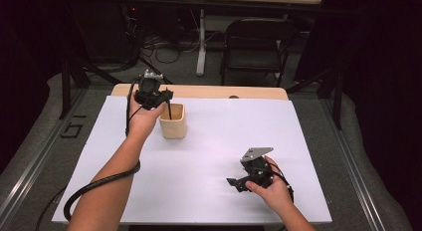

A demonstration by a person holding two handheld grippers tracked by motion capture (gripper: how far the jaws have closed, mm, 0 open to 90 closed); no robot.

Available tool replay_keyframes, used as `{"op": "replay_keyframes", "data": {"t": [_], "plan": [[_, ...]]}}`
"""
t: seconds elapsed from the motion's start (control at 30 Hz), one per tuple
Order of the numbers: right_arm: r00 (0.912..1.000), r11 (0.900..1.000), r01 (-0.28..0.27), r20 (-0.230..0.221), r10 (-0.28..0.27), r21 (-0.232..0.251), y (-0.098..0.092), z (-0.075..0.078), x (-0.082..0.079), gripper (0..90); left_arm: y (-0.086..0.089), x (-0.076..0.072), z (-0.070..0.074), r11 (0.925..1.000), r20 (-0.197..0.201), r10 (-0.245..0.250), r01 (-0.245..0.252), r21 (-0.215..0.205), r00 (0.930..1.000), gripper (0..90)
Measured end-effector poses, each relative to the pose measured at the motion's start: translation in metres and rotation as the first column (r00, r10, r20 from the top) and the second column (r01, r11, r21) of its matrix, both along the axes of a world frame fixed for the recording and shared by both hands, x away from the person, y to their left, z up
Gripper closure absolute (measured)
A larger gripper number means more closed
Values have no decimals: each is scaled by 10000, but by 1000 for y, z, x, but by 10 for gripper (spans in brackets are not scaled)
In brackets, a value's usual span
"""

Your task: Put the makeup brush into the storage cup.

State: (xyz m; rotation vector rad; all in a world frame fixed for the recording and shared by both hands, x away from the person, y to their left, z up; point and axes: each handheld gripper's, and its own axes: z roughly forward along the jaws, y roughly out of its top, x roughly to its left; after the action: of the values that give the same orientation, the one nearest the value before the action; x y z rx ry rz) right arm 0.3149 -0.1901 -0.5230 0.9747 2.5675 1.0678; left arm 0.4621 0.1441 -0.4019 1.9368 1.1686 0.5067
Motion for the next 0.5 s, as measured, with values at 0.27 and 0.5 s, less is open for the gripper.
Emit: {"op": "replay_keyframes", "data": {"t": [0.27,0.5], "plan": [[10000,10000,3,6,-3,53,0,-1,0,168,-3,0,-11,9998,-217,-133,136,164,9997,835],[9999,9999,41,103,-43,140,1,-2,0,168,-6,1,-18,9990,-339,-252,264,368,9991,835]]}}
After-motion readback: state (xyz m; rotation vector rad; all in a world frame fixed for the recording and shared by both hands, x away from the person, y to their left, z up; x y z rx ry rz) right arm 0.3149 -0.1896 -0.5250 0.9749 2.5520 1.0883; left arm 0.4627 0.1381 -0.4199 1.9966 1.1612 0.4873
